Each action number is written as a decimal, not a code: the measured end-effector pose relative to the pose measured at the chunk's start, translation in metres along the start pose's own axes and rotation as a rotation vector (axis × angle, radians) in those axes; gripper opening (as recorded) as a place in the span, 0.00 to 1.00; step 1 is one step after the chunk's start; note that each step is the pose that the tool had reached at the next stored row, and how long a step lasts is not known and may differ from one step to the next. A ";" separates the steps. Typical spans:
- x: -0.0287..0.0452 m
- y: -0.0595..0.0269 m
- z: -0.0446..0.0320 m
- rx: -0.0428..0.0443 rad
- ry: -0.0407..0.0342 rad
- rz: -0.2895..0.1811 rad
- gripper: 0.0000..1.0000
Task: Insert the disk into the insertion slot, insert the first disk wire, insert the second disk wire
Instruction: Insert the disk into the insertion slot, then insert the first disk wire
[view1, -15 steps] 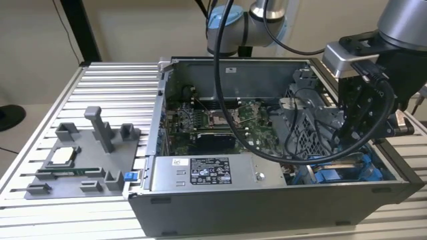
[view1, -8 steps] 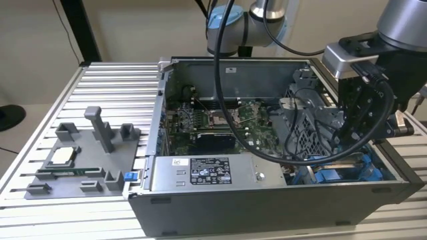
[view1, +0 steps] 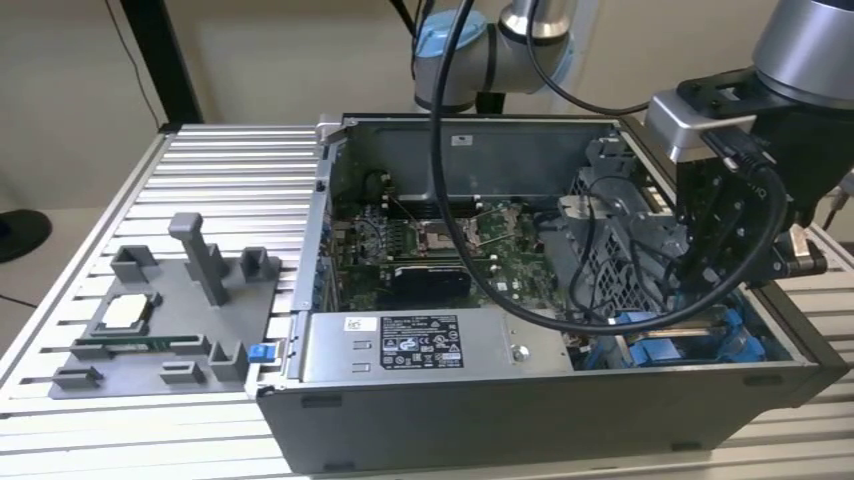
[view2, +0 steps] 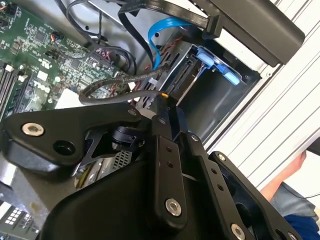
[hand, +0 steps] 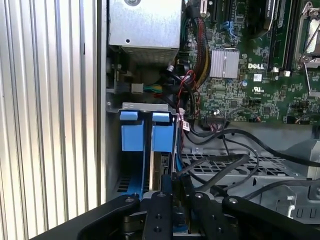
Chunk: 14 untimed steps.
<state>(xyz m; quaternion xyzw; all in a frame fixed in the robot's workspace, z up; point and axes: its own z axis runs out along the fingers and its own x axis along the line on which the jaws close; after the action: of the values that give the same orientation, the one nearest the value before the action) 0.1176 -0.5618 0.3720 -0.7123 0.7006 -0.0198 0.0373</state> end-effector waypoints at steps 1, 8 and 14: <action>0.0000 -0.0002 0.0009 -0.0002 0.0028 0.000 0.00; 0.0001 -0.0013 0.0041 -0.0005 0.0106 -0.001 0.00; 0.0002 -0.0018 0.0062 -0.0005 0.0147 -0.001 0.00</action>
<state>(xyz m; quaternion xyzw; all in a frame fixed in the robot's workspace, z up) 0.1199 -0.5618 0.3660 -0.7125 0.7005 -0.0249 0.0320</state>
